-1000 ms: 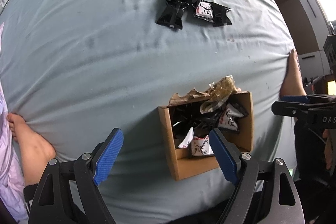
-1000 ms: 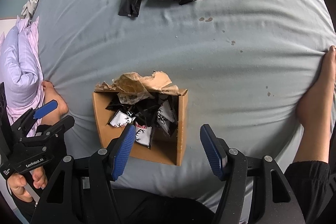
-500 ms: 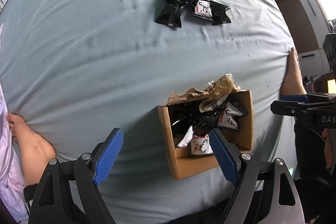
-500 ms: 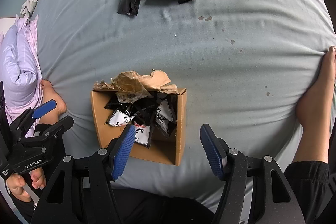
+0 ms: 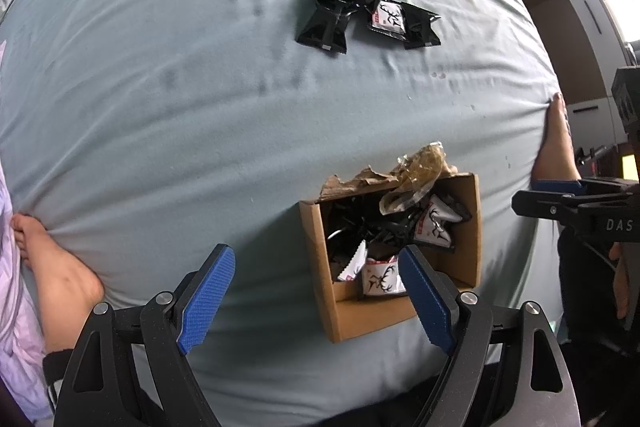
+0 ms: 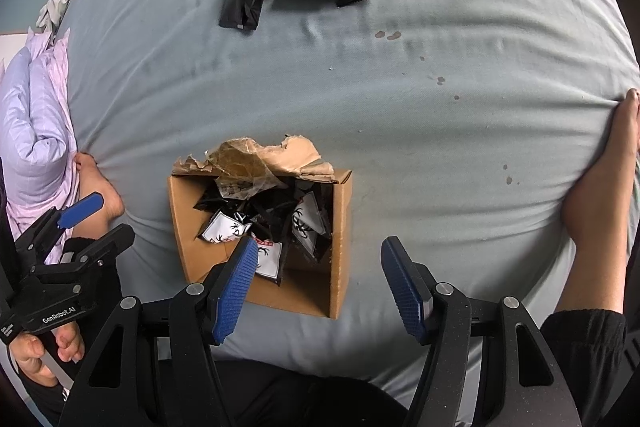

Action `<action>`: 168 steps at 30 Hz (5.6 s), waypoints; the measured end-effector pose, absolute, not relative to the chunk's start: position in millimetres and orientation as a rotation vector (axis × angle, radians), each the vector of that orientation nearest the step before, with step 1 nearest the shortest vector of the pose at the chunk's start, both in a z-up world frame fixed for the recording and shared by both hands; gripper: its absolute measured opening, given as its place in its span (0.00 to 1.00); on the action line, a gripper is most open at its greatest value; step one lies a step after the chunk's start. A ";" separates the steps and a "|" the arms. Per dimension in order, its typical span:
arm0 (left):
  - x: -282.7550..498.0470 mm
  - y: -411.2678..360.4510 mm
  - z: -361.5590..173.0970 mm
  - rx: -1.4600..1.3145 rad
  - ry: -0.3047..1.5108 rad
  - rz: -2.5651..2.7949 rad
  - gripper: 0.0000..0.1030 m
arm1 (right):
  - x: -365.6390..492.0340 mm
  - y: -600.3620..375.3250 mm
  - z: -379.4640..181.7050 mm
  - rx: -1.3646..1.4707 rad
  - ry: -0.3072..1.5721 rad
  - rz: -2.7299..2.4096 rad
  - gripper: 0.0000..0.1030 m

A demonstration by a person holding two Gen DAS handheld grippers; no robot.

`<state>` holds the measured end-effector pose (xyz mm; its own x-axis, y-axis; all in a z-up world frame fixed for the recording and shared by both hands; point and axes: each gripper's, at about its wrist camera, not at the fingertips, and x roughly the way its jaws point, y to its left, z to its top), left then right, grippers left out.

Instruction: Organize snacks

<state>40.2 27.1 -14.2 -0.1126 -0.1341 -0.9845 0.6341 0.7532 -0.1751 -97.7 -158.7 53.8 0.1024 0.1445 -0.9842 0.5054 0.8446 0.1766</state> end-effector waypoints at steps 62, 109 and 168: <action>60.7 30.2 -20.2 0.313 1.565 -0.675 0.82 | -73.5 -193.8 69.6 0.231 1.173 -0.467 0.61; 163.8 -149.4 -112.8 0.637 1.274 -0.476 0.82 | -64.1 -329.7 -7.7 0.568 0.960 -0.482 0.29; 28.1 30.4 4.6 0.646 1.389 -0.690 0.85 | -78.4 -64.2 84.4 0.459 1.481 -0.102 0.56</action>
